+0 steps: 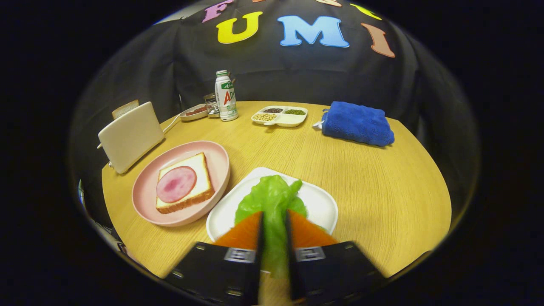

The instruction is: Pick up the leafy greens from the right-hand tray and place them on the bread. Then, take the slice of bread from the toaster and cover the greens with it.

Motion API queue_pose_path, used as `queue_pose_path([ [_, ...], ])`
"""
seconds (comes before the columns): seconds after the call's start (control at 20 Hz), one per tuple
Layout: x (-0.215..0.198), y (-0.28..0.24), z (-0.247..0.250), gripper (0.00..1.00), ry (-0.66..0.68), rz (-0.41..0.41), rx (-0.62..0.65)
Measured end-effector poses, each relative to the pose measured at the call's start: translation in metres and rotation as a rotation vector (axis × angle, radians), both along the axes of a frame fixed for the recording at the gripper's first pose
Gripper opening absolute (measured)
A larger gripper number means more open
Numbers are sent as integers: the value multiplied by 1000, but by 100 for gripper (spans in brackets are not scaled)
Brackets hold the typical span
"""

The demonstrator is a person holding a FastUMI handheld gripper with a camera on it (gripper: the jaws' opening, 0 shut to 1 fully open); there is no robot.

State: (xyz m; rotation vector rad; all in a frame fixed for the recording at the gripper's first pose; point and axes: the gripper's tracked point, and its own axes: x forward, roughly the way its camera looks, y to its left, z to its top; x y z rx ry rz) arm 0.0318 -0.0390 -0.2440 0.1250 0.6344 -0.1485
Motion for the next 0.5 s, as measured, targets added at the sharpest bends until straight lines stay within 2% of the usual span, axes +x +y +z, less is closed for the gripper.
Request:
queue_pose_path([
  [0.05, -2, -1, 3, 1, -7, -18, 38],
  [0.25, 0, -3, 14, 1, -50, -57, 103],
  [0.5, 6, 5, 57, 0, -143, -31, 29],
])
